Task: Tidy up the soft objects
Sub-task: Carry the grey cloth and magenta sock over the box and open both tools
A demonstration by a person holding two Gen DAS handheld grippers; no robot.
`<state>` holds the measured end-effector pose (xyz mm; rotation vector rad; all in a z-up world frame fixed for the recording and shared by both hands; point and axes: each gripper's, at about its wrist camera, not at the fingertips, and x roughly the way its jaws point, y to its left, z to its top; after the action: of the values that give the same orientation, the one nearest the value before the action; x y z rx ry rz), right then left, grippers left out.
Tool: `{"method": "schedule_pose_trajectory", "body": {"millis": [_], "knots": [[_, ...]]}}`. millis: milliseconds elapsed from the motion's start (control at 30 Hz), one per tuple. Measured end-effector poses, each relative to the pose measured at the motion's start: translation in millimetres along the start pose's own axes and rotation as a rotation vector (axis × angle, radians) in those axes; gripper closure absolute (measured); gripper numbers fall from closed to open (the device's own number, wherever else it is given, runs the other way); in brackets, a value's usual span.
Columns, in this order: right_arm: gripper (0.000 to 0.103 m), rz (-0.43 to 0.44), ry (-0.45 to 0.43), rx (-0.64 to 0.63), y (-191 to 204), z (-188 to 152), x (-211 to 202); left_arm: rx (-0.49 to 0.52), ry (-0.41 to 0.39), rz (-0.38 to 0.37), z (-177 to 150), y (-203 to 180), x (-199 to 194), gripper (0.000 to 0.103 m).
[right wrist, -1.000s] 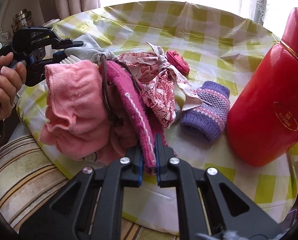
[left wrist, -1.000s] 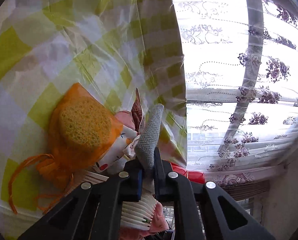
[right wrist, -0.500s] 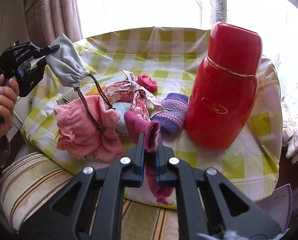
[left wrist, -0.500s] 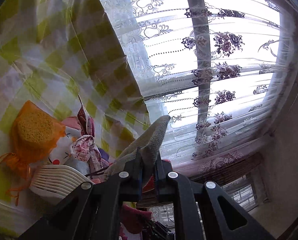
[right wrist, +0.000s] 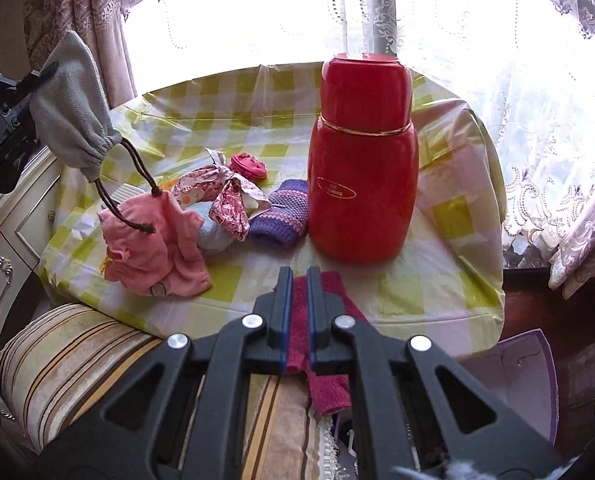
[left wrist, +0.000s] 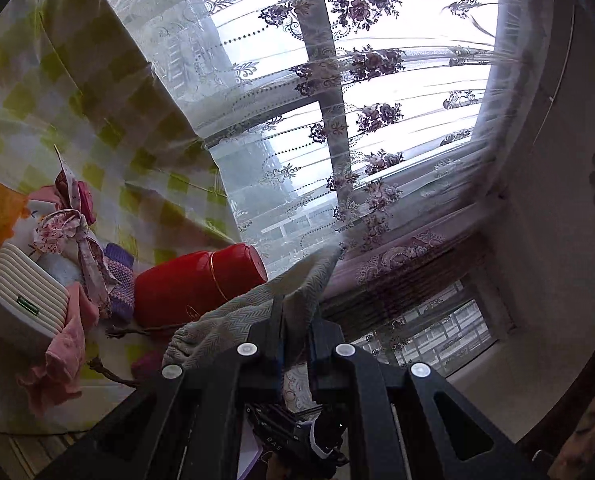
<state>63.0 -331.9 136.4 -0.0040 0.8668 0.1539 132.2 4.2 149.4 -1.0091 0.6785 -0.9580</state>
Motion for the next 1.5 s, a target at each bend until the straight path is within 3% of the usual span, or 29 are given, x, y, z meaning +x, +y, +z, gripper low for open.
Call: {"method": "schedule_pose_trajectory", "body": {"millis": [33, 67, 100, 133, 233, 467, 600, 633, 667, 700, 1000, 1400, 1433, 1500], "knots": [[0.075, 0.001, 0.031, -0.008, -2, -2, 7, 0.004, 0.016, -0.004, -6, -4, 4, 0.094], [0.041, 0.012, 0.074, -0.018, -3, -5, 16, 0.005, 0.034, -0.008, -12, -7, 8, 0.094], [0.028, 0.014, 0.108, -0.025, -4, -8, 25, 0.005, 0.055, -0.010, -19, -9, 12, 0.094], [0.021, 0.005, 0.119, -0.034, -4, -13, 32, 0.006, 0.078, -0.010, -26, -11, 17, 0.094], [0.021, 0.010, 0.189, -0.096, 1, -20, 62, 0.010, 0.123, 0.003, -48, -11, 27, 0.094], [0.021, 0.007, 0.332, -0.108, 1, -37, 124, -0.014, 0.201, 0.078, -89, 10, 37, 0.094], [0.035, 0.011, 0.336, -0.126, 2, -43, 128, -0.010, 0.212, 0.117, -101, 18, 36, 0.094], [0.054, 0.015, 0.329, -0.125, 1, -42, 126, -0.002, 0.212, 0.125, -102, 18, 35, 0.094], [0.079, 0.013, 0.325, -0.118, -1, -41, 123, 0.001, 0.212, 0.127, -103, 17, 36, 0.094], [0.087, 0.015, 0.323, -0.106, -4, -42, 121, 0.005, 0.215, 0.127, -103, 16, 37, 0.094], [0.092, -0.024, 0.192, 0.038, -52, -48, 45, 0.062, 0.302, 0.058, -117, -14, 77, 0.094], [0.092, -0.247, 0.077, 0.211, -138, -54, -49, 0.113, 0.508, -0.070, -171, -52, 174, 0.094], [0.092, -0.260, 0.079, 0.227, -144, -56, -53, 0.126, 0.519, -0.061, -175, -54, 182, 0.092], [0.092, -0.286, 0.091, 0.266, -156, -62, -58, 0.158, 0.561, 0.004, -184, -54, 199, 0.075]]}}
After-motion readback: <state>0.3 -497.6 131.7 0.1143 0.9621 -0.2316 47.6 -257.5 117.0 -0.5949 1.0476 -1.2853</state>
